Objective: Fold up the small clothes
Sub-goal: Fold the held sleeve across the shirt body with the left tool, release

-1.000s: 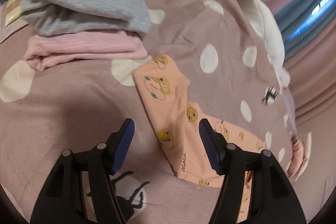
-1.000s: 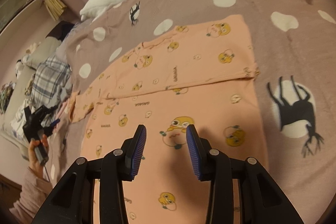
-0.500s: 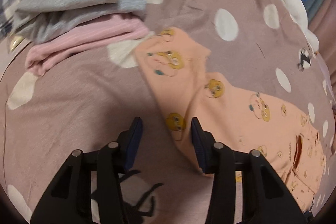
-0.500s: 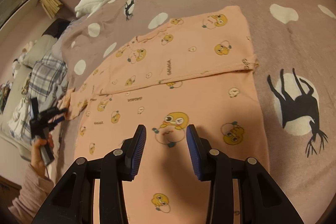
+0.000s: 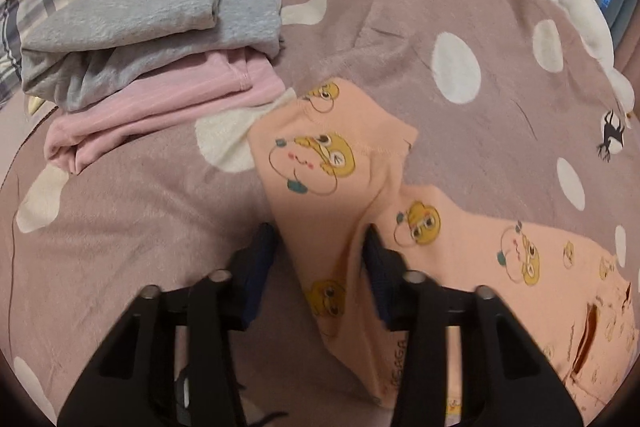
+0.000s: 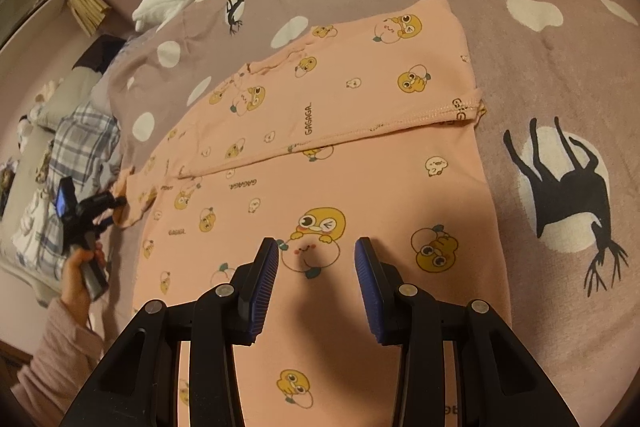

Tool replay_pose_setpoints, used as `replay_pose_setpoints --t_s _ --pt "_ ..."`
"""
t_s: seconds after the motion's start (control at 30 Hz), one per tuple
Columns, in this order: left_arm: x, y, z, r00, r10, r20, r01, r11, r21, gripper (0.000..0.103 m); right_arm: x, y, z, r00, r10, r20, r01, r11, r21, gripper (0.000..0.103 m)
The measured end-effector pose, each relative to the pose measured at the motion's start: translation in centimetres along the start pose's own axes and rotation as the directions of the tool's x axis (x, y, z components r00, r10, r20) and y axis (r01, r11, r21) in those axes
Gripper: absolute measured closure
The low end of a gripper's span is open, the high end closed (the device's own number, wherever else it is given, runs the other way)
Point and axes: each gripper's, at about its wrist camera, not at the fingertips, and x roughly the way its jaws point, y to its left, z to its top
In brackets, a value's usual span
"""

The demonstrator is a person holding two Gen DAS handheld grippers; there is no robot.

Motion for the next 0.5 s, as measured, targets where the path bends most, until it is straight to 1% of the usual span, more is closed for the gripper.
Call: replay_pose_setpoints --t_s 0.07,0.13,0.2,0.23,0.3,0.33,0.37,0.4,0.43,0.5 --pt "-0.2 1.0 0.2 0.999 -0.054 -0.003 0.054 0.998 -0.041 0.087 -0.1 -0.1 0.0 1.000 -0.007 0.001 0.007 1.000 0.000 0.064" --pt "-0.3 2.6 0.2 0.989 -0.145 -0.008 0.144 0.984 -0.109 0.090 -0.1 -0.3 0.0 1.000 -0.009 0.000 0.009 1.000 0.001 0.064" --pt "-0.2 4.0 0.1 0.976 -0.220 -0.012 0.214 0.961 -0.175 0.093 -0.1 -0.5 0.0 1.000 -0.012 -0.001 0.012 1.000 0.006 0.064" --pt "-0.2 4.9 0.1 0.963 -0.268 -0.009 0.260 0.940 -0.221 0.093 -0.1 -0.6 0.0 1.000 -0.012 -0.002 0.012 1.000 0.008 0.064" --pt "-0.2 6.0 0.1 0.940 -0.340 0.006 0.329 0.904 -0.272 0.093 -0.1 -0.7 0.0 1.000 -0.012 -0.001 0.012 1.000 0.014 0.064" --pt "-0.4 6.1 0.1 0.934 -0.357 0.010 0.346 0.896 -0.279 0.093 -0.1 -0.6 0.0 1.000 -0.013 -0.002 0.013 1.000 0.015 0.064" --pt "-0.6 6.1 0.2 0.922 -0.387 0.018 0.375 0.882 -0.284 0.094 -0.1 -0.6 0.0 1.000 -0.015 -0.003 0.015 1.000 0.015 0.064" --pt "-1.0 5.9 0.3 0.906 -0.423 0.028 0.414 0.867 -0.277 0.094 -0.1 -0.4 0.0 1.000 -0.016 -0.003 0.016 1.000 0.013 0.064" --pt "-1.6 5.3 0.4 0.891 -0.452 0.035 0.446 0.858 -0.254 0.094 -0.1 -0.3 0.0 1.000 -0.017 -0.003 0.017 1.000 0.011 0.064" --pt "-2.9 3.2 0.5 0.860 -0.509 0.041 0.507 0.841 -0.189 0.095 -0.2 -0.3 -0.1 1.000 -0.020 -0.004 0.020 1.000 0.011 0.064"
